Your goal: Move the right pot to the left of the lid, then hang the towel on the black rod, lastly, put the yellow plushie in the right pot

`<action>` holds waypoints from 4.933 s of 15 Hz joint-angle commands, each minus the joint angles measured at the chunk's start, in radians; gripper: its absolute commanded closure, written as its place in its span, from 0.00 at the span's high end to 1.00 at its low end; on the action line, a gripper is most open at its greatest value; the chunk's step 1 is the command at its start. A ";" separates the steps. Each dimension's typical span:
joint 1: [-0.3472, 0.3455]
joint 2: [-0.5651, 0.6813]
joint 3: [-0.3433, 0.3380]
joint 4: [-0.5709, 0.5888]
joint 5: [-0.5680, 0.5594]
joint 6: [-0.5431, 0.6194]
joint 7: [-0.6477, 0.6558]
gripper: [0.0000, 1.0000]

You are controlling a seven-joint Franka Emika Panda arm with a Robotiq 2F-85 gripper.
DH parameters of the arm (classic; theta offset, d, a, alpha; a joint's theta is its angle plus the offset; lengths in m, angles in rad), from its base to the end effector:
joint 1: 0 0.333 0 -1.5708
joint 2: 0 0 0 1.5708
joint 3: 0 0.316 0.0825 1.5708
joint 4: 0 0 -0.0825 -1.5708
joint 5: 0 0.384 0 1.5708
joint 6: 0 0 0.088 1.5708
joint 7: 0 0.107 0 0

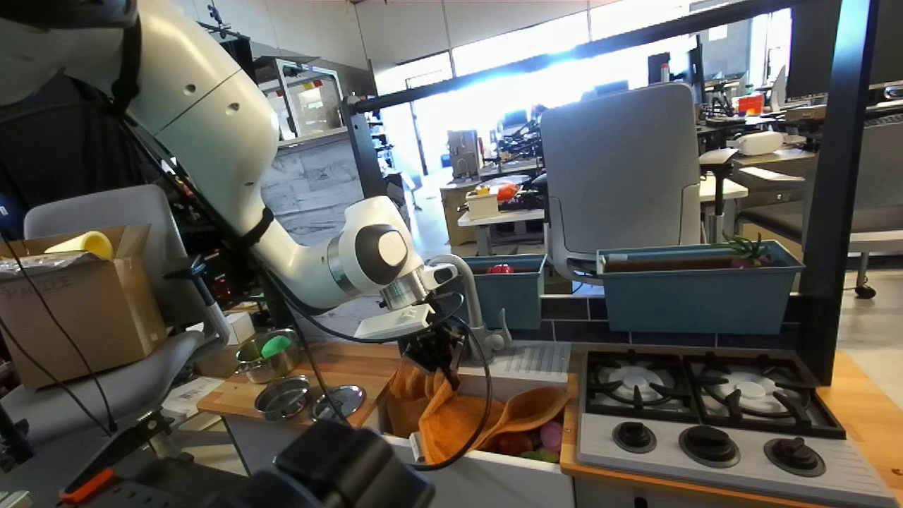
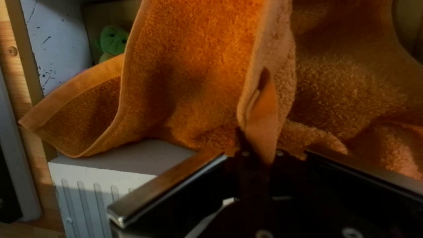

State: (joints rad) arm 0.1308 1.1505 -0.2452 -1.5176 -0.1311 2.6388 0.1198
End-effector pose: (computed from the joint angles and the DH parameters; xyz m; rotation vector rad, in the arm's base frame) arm 0.6613 -0.0557 -0.0116 2.8547 0.0330 -0.0135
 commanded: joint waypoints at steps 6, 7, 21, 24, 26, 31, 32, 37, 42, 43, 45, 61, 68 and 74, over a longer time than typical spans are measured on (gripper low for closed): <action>-0.010 0.001 0.010 0.006 -0.018 -0.004 0.010 0.04; -0.010 0.001 0.010 0.006 -0.018 -0.004 0.010 0.04; 0.004 -0.045 0.014 -0.040 -0.018 0.011 0.014 0.01; 0.032 -0.208 0.012 -0.229 -0.031 0.042 0.003 0.01; 0.046 -0.284 0.003 -0.311 -0.045 0.061 -0.003 0.01; 0.056 -0.532 -0.013 -0.553 -0.084 0.158 0.026 0.01; 0.055 -0.584 -0.022 -0.606 -0.085 0.212 0.042 0.01; 0.064 -0.833 -0.095 -0.782 -0.055 0.411 0.110 0.01; 0.103 -1.070 -0.193 -0.816 -0.074 0.435 0.222 0.01; 0.109 -1.097 -0.207 -0.799 -0.081 0.434 0.258 0.01; 0.108 -1.128 -0.218 -0.761 -0.098 0.464 0.324 0.01; 0.120 -0.893 -0.350 -0.159 -0.169 0.606 1.050 0.01; 0.326 -0.476 -0.801 0.226 -0.015 0.595 1.298 0.01; 0.356 -0.123 -1.147 0.396 0.058 0.574 1.597 0.01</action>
State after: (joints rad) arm 0.5042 0.8303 -1.2385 -1.2159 -0.1261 3.1983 1.5890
